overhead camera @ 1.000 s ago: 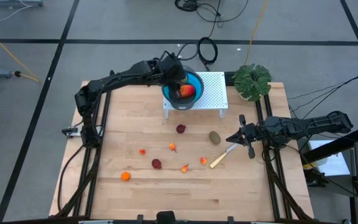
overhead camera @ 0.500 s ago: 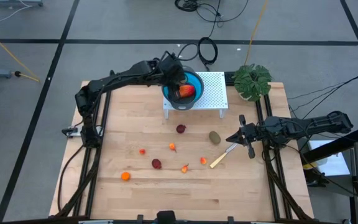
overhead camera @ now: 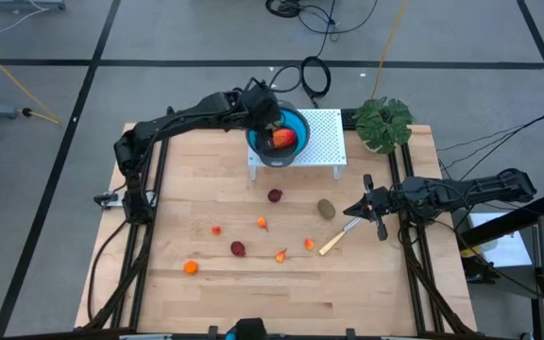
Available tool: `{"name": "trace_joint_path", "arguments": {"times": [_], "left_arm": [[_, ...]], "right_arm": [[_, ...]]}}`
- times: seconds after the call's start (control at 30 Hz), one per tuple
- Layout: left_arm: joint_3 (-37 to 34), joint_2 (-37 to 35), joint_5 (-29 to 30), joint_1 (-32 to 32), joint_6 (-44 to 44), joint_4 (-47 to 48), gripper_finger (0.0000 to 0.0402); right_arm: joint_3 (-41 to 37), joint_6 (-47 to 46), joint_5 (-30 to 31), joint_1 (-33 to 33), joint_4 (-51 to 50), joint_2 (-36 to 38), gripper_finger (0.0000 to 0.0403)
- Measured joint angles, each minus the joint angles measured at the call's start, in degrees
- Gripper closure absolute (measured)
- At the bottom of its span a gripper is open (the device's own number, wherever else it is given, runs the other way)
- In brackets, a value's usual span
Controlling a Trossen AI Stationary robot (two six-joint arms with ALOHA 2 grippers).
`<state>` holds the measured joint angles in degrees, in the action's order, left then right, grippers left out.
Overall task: Pick & Place Fruit
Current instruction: Put the kiwi into the blue strainer bowl on the shelf
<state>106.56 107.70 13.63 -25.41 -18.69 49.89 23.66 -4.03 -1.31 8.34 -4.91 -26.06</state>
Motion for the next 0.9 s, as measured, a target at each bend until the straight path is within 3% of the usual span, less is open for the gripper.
{"name": "trace_joint_path", "arguments": {"times": [0.23, 0.4, 0.73, 0.9], "left_arm": [[-0.1, -3.0, 7.1, 2.0, -3.3, -0.4, 0.0122], [-0.1, -6.5, 7.0, 6.1, 3.5, -0.4, 0.0136], [0.0, -9.8, 6.7, 16.1, 17.8, 0.2, 0.0225], [-0.1, -9.9, 3.0, 20.5, 22.7, 0.1, 0.0280]], "right_arm": [[0.0, 0.0, 0.0, 0.0, 0.0, 0.0, 0.0399], [0.0, 0.0, 0.0, 0.0, 0.1, 0.0, 0.0399], [0.0, 0.0, -0.2, 0.0, 0.0, 0.0, 0.0399], [0.0, 0.0, -0.3, 0.0, 0.0, 0.0, 0.0399]]}}
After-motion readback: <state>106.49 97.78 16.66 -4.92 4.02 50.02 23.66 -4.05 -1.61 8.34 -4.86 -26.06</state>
